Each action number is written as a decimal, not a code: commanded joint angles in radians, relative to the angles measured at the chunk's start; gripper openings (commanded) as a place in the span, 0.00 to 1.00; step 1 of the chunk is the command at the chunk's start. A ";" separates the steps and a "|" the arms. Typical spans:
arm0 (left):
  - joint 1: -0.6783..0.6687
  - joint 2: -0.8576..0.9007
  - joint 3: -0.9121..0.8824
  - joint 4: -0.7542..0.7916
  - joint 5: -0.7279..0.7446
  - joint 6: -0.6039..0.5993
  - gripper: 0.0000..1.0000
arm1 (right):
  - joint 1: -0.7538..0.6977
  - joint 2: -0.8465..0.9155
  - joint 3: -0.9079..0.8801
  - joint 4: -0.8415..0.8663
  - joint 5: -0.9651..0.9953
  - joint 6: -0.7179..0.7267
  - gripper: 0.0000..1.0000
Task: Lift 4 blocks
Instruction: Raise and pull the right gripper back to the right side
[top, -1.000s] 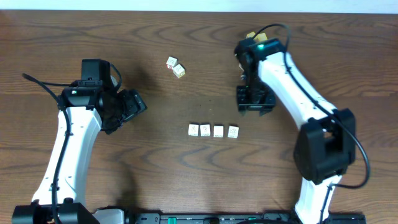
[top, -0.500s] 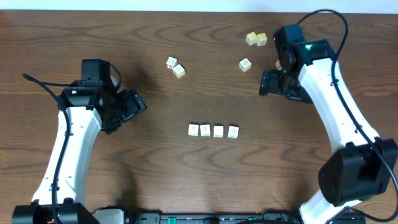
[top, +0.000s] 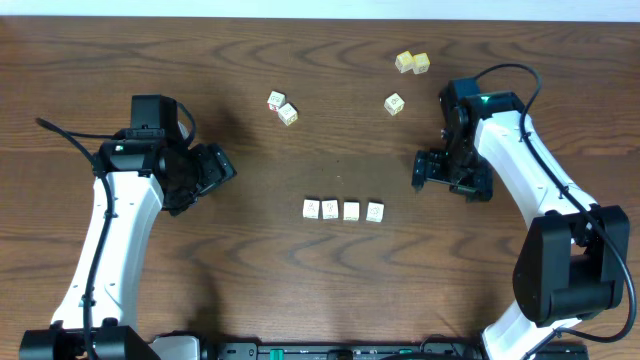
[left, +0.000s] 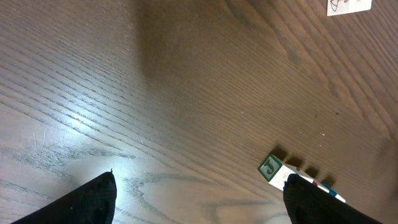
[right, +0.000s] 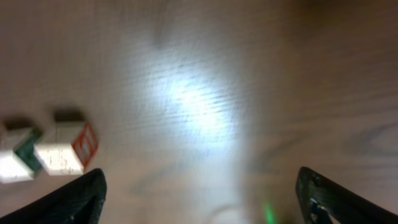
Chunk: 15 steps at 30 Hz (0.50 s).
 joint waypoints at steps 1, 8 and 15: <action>0.003 -0.001 -0.004 -0.003 -0.003 -0.002 0.86 | -0.003 -0.024 -0.003 -0.018 -0.071 -0.025 0.91; 0.002 -0.001 -0.004 -0.003 -0.003 -0.002 0.86 | 0.007 -0.230 -0.150 0.034 0.006 0.048 0.99; 0.002 -0.001 -0.004 0.010 -0.002 -0.011 0.86 | 0.008 -0.351 -0.302 0.134 -0.089 0.051 0.99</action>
